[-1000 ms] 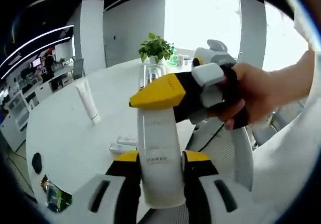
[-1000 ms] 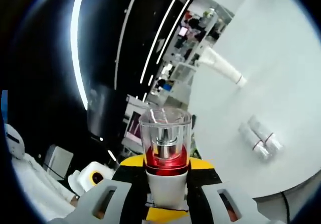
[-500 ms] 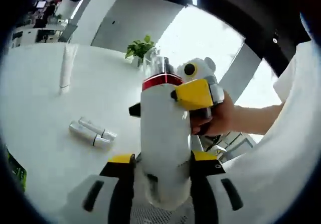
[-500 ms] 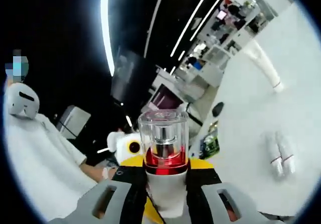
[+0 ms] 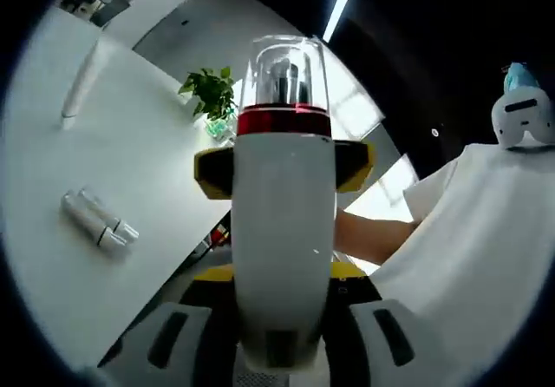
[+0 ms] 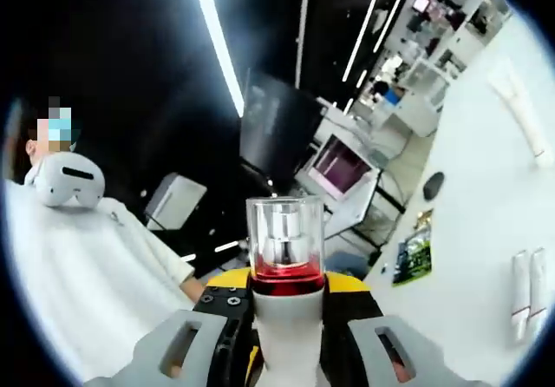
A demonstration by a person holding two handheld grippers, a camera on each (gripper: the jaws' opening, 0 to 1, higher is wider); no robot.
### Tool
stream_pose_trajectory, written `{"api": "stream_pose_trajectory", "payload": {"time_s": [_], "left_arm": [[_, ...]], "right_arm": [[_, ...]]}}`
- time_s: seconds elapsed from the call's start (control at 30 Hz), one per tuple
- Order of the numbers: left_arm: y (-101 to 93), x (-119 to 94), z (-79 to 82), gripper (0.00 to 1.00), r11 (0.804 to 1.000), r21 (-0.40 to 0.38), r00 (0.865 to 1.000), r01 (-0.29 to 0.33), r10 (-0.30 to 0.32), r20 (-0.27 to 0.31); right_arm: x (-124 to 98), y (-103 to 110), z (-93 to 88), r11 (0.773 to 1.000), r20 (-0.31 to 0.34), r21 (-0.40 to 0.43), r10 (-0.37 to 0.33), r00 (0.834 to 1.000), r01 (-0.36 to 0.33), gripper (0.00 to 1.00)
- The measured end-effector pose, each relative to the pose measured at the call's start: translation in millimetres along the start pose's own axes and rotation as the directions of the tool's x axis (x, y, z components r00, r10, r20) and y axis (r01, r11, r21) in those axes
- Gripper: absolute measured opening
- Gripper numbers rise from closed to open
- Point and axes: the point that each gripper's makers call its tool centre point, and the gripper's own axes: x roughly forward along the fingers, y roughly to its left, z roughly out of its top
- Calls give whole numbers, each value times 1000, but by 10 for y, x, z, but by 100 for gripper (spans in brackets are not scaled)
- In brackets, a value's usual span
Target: Arrange the skincare products in the storage area until every visible bottle or jar stands upright without overlapping.
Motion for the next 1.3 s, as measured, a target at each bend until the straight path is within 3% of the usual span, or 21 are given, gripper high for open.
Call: {"api": "stream_pose_trajectory", "payload": {"time_s": [0.13,0.27,0.37,0.63,0.7,0.8,0.87,1.1,1.23,1.3], "left_arm": [[87,-37,93,29,999,8,997,-48,47,61],[128,-22,87,29,997,24,997,-70,69,42],[148,2,81,29,998,-7,997,-66,67,46],[265,-6,164,28,994,-73,986,-87,96,136],[311,-3,168,29,990,-75,980,-116,127,154],[375,29,89,29,984,-95,978,-152,163,128],[424,31,39,29,978,-97,975,-183,194,110],[534,-17,10,28,963,-147,962,-228,245,116],[657,-67,-4,28,942,-112,942,-317,327,82],[692,-75,-13,28,936,-95,936,-340,347,67]], "right_arm": [[-41,-91,54,999,18,25,-29,999,29,25],[-29,-152,49,998,20,46,-51,998,50,25],[11,-191,60,996,16,57,-70,997,69,25],[17,-359,121,981,59,85,-178,982,172,28],[13,-415,96,973,35,71,-223,974,221,29],[16,-450,29,963,-4,46,-264,965,264,30],[8,-508,-31,949,-33,31,-313,949,314,30],[-13,-628,-57,919,-15,73,-388,922,388,31],[-39,-708,-61,887,15,90,-456,890,453,32],[-35,-726,-70,880,20,90,-470,883,466,33]]}}
